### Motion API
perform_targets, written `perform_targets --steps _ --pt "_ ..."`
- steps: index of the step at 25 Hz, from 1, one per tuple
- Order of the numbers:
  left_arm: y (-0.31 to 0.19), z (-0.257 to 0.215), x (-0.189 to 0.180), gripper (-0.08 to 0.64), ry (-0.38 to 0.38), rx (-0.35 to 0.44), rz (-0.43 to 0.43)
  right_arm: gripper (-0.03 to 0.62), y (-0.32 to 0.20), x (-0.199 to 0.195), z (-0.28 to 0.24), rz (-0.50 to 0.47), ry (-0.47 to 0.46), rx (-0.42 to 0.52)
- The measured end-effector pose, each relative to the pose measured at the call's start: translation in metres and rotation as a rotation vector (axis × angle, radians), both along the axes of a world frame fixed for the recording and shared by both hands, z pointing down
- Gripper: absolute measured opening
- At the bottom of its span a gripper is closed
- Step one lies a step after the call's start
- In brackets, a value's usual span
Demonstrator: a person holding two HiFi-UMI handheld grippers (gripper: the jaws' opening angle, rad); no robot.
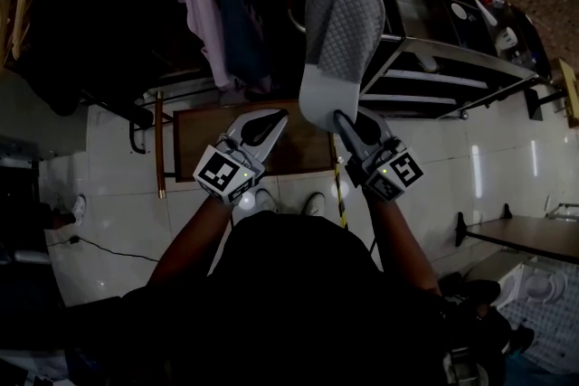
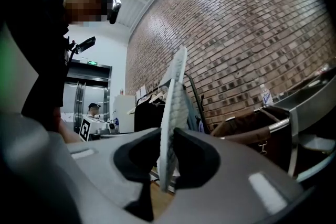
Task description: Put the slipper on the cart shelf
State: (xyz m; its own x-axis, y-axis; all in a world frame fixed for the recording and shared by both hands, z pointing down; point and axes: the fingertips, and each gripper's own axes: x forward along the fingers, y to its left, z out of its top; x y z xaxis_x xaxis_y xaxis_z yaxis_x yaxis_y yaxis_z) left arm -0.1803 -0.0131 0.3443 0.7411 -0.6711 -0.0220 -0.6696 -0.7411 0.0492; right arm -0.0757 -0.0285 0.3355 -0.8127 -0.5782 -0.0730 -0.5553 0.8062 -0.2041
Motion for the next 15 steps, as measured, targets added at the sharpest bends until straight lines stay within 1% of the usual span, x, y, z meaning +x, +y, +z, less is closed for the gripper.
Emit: perform_targets --steps 7,10,15 --pt "-0.002 0.007 0.003 0.000 0.015 -0.001 0.087 0.064 0.005 0.004 0.009 0.087 -0.004 -0.031" --pt "-0.004 0.008 0.005 0.000 0.003 0.002 0.119 0.064 0.007 0.008 0.014 0.134 -0.009 -0.052" --pt "-0.001 0.013 0.024 0.000 0.010 -0.002 0.209 0.064 0.020 0.027 0.025 0.237 -0.046 -0.105"
